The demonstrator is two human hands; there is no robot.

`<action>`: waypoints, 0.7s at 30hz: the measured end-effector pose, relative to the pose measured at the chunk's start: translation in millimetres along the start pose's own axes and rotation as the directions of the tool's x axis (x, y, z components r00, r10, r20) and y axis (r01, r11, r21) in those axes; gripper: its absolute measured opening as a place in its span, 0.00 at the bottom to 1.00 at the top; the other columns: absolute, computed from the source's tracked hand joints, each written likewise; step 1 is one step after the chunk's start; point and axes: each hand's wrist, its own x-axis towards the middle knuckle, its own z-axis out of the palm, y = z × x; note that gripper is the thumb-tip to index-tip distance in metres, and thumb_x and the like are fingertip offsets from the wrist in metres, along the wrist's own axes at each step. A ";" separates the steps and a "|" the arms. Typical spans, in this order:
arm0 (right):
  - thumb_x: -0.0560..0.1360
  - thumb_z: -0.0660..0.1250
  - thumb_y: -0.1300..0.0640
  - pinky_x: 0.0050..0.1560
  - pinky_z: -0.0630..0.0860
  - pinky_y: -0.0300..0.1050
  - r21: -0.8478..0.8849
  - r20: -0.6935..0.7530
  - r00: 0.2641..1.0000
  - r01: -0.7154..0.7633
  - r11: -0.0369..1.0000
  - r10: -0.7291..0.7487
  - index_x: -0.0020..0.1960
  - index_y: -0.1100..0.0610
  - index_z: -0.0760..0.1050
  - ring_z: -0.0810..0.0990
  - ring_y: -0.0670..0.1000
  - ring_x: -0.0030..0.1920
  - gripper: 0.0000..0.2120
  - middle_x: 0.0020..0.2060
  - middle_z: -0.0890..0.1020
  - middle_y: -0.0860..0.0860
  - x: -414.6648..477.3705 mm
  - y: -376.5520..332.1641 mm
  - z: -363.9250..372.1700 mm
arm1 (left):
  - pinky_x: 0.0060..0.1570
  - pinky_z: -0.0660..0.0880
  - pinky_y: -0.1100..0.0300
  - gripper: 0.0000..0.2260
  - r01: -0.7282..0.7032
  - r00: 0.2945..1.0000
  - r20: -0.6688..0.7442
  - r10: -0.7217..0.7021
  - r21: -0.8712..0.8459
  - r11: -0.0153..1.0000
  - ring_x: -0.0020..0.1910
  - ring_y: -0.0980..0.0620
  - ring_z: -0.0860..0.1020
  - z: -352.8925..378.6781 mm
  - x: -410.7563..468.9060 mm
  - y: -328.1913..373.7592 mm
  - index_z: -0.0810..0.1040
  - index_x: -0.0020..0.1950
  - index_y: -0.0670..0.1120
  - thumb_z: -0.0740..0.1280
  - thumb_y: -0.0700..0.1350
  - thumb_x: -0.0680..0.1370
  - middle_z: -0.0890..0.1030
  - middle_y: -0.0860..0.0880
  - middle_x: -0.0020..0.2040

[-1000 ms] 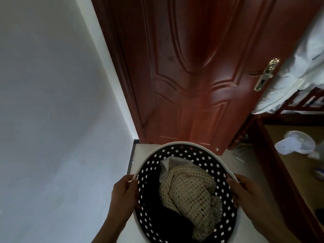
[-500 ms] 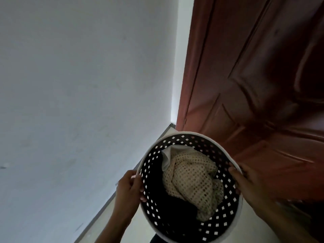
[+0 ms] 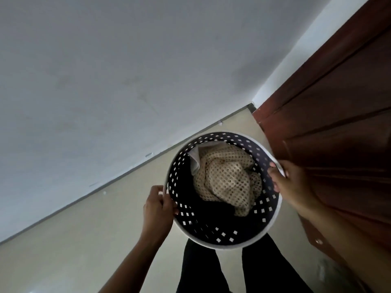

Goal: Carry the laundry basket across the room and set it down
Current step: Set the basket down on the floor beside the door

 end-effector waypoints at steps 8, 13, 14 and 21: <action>0.75 0.60 0.52 0.41 0.80 0.60 -0.301 0.152 0.988 0.027 0.953 0.020 0.36 0.52 0.74 0.82 0.64 0.37 0.10 0.32 0.81 0.56 176.0 102.3 99.9 | 0.41 0.78 0.51 0.10 0.238 0.962 -0.117 -0.246 -0.079 0.968 0.37 0.46 0.82 118.8 126.7 -92.5 0.73 0.56 0.43 0.55 0.36 0.77 0.83 0.42 0.38; 0.76 0.59 0.55 0.45 0.80 0.61 -0.421 0.181 0.984 0.074 0.904 0.004 0.42 0.61 0.77 0.83 0.64 0.41 0.13 0.38 0.83 0.62 280.3 160.2 158.5 | 0.36 0.73 0.57 0.12 0.302 0.947 -0.085 -0.310 -0.093 0.949 0.39 0.45 0.81 183.9 222.3 -147.6 0.74 0.56 0.42 0.58 0.34 0.74 0.83 0.41 0.40; 0.77 0.58 0.55 0.46 0.80 0.62 -0.433 0.184 0.983 0.084 0.897 -0.003 0.42 0.62 0.77 0.83 0.64 0.43 0.13 0.40 0.83 0.63 298.6 169.4 170.5 | 0.36 0.72 0.57 0.13 0.306 0.946 -0.078 -0.313 -0.094 0.947 0.38 0.45 0.80 194.4 241.5 -157.6 0.75 0.56 0.41 0.58 0.33 0.74 0.83 0.41 0.39; 0.74 0.56 0.53 0.50 0.79 0.63 -0.515 0.183 0.982 0.136 0.846 -0.046 0.41 0.62 0.75 0.83 0.68 0.47 0.14 0.45 0.83 0.68 394.4 221.3 242.8 | 0.38 0.75 0.55 0.16 0.278 0.950 -0.136 -0.282 -0.044 0.959 0.47 0.38 0.82 243.8 349.3 -206.1 0.77 0.56 0.44 0.59 0.33 0.72 0.84 0.37 0.47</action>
